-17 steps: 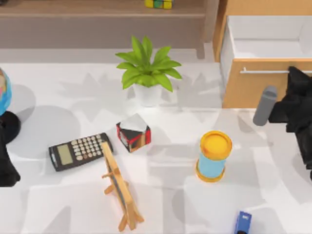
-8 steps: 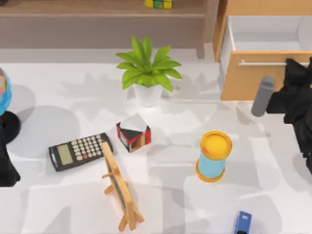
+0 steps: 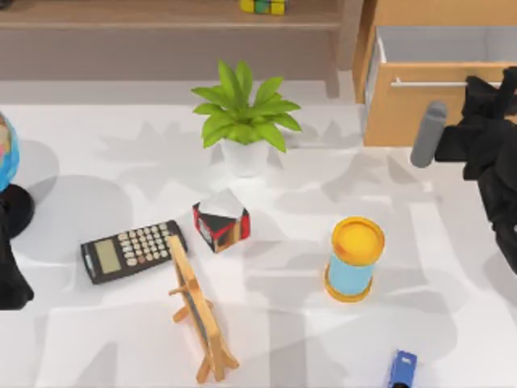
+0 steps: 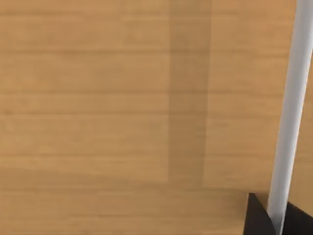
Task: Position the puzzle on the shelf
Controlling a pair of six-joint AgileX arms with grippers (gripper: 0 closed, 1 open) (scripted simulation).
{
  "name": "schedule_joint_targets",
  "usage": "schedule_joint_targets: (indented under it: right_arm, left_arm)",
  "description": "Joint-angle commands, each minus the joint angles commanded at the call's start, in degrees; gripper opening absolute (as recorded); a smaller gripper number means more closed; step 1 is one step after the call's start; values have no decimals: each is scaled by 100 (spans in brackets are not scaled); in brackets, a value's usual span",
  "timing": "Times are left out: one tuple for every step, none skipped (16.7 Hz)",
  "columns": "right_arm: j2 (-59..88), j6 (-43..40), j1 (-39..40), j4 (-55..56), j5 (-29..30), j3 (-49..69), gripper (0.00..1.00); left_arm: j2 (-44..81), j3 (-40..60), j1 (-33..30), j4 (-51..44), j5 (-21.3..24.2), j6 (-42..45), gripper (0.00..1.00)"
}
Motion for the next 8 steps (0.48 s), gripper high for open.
schedule_joint_targets:
  right_arm:
    - [45, -1, -19, -62, -20, 109, 0]
    - [87, -1, -39, -133, -40, 262, 0]
    - [137, -2, -59, -227, -59, 408, 0]
    - [182, 0, -82, -299, -81, 499, 0]
    - [201, 5, -97, -324, -95, 530, 0]
    - [201, 5, -97, -324, -95, 530, 0]
    - [201, 5, -97, -324, -95, 530, 0]
    - [182, 20, -78, -324, -83, 501, 0]
  left_arm:
    - [0, 0, 0, 0, 0, 0, 100]
    - [0, 0, 0, 0, 0, 0, 100]
    - [0, 0, 0, 0, 0, 0, 100]
    - [0, 0, 0, 0, 0, 0, 100]
    - [0, 0, 0, 0, 0, 0, 100]
    - [0, 0, 0, 0, 0, 0, 100]
    - [0, 0, 0, 0, 0, 0, 100]
    - [0, 0, 0, 0, 0, 0, 100]
